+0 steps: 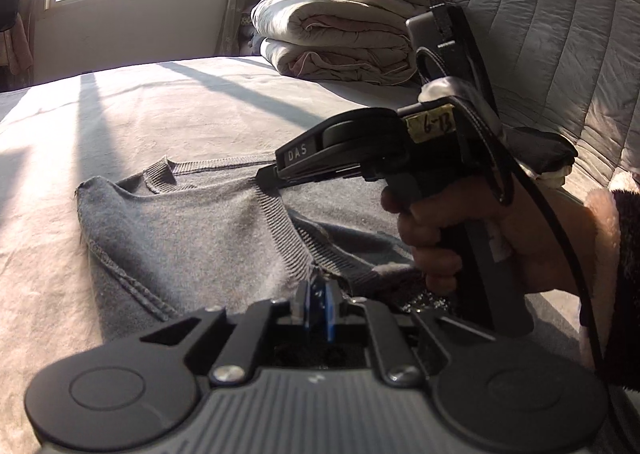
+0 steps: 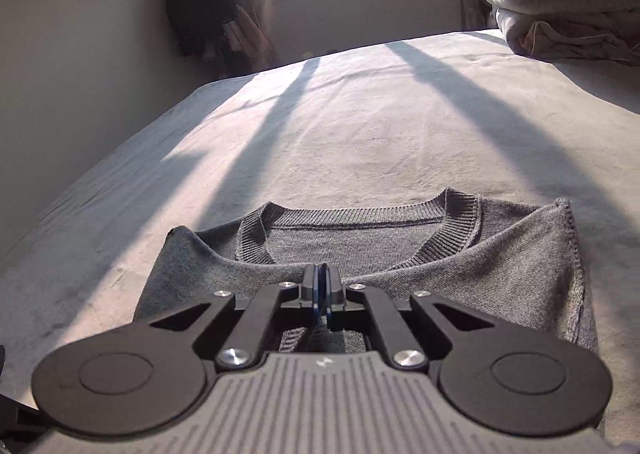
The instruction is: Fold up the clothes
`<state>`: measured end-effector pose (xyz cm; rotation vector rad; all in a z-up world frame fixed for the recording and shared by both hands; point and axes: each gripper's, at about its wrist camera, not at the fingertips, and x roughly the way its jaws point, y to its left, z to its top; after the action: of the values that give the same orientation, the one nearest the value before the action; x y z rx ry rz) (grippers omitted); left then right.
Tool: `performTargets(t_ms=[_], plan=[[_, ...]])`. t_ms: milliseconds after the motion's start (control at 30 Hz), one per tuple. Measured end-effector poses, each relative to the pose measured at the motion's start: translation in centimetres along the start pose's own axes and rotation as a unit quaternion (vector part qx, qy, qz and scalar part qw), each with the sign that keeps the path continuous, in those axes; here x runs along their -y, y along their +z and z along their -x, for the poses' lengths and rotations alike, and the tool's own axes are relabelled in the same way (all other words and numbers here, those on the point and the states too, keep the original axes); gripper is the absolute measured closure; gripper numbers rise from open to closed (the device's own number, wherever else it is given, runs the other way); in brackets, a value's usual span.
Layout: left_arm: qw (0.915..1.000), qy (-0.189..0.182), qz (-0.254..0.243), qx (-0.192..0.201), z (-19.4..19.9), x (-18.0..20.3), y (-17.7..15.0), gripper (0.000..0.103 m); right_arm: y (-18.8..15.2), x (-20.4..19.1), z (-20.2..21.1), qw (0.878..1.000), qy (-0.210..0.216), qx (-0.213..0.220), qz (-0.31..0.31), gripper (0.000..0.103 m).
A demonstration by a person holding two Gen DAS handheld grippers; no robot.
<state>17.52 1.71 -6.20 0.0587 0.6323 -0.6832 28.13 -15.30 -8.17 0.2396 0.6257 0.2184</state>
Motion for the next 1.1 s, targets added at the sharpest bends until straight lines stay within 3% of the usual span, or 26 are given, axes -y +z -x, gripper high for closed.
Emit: performTargets(t_ms=[67, 133, 433, 667, 833, 1100], plan=[[0.9997, -0.007, 0.018, 0.015, 1.2, -0.4, 0.0, 0.085, -0.1, 0.1, 0.5, 1.0, -0.002, -0.002, 0.0, 0.087], [0.999, -0.01, 0.034, 0.028, 2.8, -0.7, 0.0, 0.072, 0.0, 0.4, 1.3, 1.0, 0.005, -0.005, -0.006, 0.087], [0.9963, 0.035, 0.074, 0.026, 10.1, -0.7, -2.3, 0.069, -1.2, -0.3, 7.0, 0.997, 0.042, -0.041, -0.039, 0.084], [0.993, 0.037, 0.111, 0.011, 14.6, 0.2, -5.4, 0.072, -4.9, -2.8, 11.0, 0.991, 0.08, -0.084, -0.07, 0.084], [0.9971, 0.039, 0.06, -0.028, 16.1, 3.9, -8.2, 0.069, -8.5, -4.5, 14.2, 0.985, 0.102, -0.105, -0.087, 0.084], [0.9925, 0.079, 0.005, -0.093, 17.1, 7.6, -12.9, 0.069, -13.4, -6.8, 18.4, 0.98, 0.131, -0.109, -0.102, 0.084]])
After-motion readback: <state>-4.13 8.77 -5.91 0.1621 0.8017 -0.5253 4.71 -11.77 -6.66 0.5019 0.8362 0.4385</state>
